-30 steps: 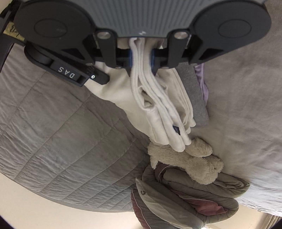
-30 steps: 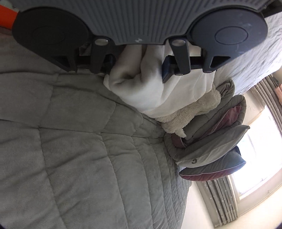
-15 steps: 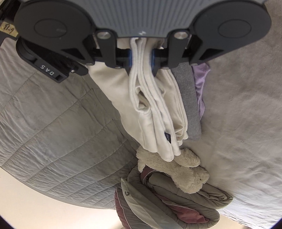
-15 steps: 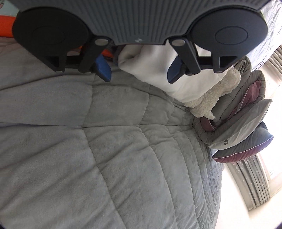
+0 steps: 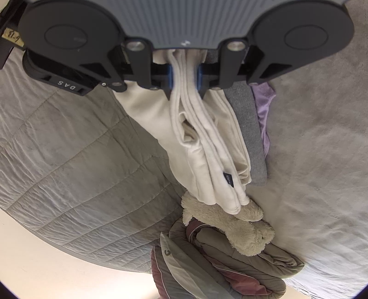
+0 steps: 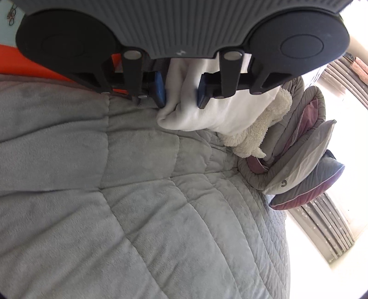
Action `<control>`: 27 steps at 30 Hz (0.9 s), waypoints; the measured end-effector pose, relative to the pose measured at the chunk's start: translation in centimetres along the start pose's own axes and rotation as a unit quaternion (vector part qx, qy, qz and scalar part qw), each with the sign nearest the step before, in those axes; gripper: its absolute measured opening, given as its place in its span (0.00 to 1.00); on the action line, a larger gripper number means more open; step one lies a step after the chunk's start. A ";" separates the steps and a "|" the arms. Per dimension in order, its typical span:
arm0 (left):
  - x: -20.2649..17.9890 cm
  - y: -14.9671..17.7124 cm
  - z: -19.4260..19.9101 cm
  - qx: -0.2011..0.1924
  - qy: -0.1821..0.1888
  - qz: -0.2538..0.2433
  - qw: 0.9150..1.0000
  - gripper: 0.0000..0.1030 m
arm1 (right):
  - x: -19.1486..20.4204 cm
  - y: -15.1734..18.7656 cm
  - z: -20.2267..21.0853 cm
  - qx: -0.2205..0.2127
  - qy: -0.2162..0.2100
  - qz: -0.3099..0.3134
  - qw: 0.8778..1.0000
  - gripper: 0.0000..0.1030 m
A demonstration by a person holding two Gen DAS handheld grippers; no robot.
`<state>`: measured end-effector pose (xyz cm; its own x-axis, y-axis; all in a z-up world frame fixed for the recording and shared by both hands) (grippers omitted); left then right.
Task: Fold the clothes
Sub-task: 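Lower the bundle onto the grey folded clothes with both grippers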
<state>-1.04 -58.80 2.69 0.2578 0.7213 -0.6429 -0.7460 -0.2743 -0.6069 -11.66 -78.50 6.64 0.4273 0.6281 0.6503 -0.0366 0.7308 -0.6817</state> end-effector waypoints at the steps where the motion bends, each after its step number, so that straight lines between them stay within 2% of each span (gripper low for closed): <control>1: 0.1 0.0 -0.2 0.002 -0.001 -0.005 1.000 0.21 | -0.3 0.2 -0.3 0.007 0.009 -0.005 1.000 0.32; 3: 0.3 -0.1 -0.5 0.006 -0.004 -0.016 1.000 0.30 | -1.0 0.4 -0.7 0.019 0.025 -0.015 0.999 0.32; 6: 0.7 -0.5 -0.3 0.013 -0.008 -0.026 1.000 0.36 | -1.5 0.1 -0.6 0.027 0.029 -0.028 0.999 0.40; 7: 0.8 -0.8 -0.1 0.015 -0.010 -0.027 0.999 0.38 | -1.3 -0.1 -0.4 0.026 0.033 -0.023 0.999 0.46; 8: 0.9 -1.0 0.1 0.017 -0.012 -0.028 0.999 0.46 | -0.8 -0.2 -0.1 0.022 0.039 -0.011 0.999 0.47; 9: 1.1 -1.3 0.5 0.018 -0.018 -0.027 0.999 0.49 | -0.3 -0.4 0.3 0.016 0.047 0.004 0.999 0.47; 12: 0.8 -2.7 2.4 -0.019 -0.022 -0.039 0.999 0.49 | 1.5 -0.8 1.3 -0.018 0.055 0.052 0.997 0.47; 14: 0.5 -3.6 3.7 -0.048 -0.024 -0.049 0.997 0.49 | 2.5 -0.7 1.6 -0.034 0.027 0.072 0.996 0.46; 16: -0.5 -4.6 4.0 -0.067 -0.006 -0.072 0.995 0.48 | 2.9 -0.3 1.1 -0.031 -0.005 0.076 0.997 0.44; 18: -1.5 -5.3 3.4 -0.066 0.021 -0.091 0.993 0.44 | 2.9 0.2 0.1 -0.020 -0.015 0.072 0.997 0.44; 20: -2.4 -5.2 1.7 -0.050 0.024 -0.122 0.991 0.41 | 2.6 0.6 -0.9 -0.008 -0.011 0.062 0.998 0.44; 22: -2.8 -4.5 0.1 -0.035 0.008 -0.166 0.985 0.36 | 2.1 1.0 -1.6 0.003 -0.002 0.053 0.999 0.44; 24: -2.8 -3.2 -1.0 -0.030 -0.018 -0.218 0.975 0.30 | 2.2 1.4 -2.0 0.018 0.017 0.067 0.997 0.41; 25: -2.8 -2.6 -1.5 -0.028 -0.030 -0.243 0.969 0.30 | 2.4 1.5 -2.0 0.024 0.021 0.078 0.996 0.40; 27: -2.4 -1.9 -1.5 -0.037 -0.038 -0.262 0.964 0.30 | 2.9 2.1 -2.0 0.038 0.026 0.104 0.994 0.41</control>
<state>0.64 -60.93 4.66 0.5397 0.8165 -0.2051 -0.4789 0.0974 -0.8724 -8.67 -75.68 6.48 0.4488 0.7543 0.4792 -0.1961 0.6063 -0.7707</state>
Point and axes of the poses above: each gripper's, at about its wrist camera, not at the fingertips, and z roughly against the way its jaws point, x to its left, y to its underside, the point moved 1 cm from there along -z, roughly the way its jaws point, and after that the axes turned 9 degrees about -y, right-handed, at the moved point
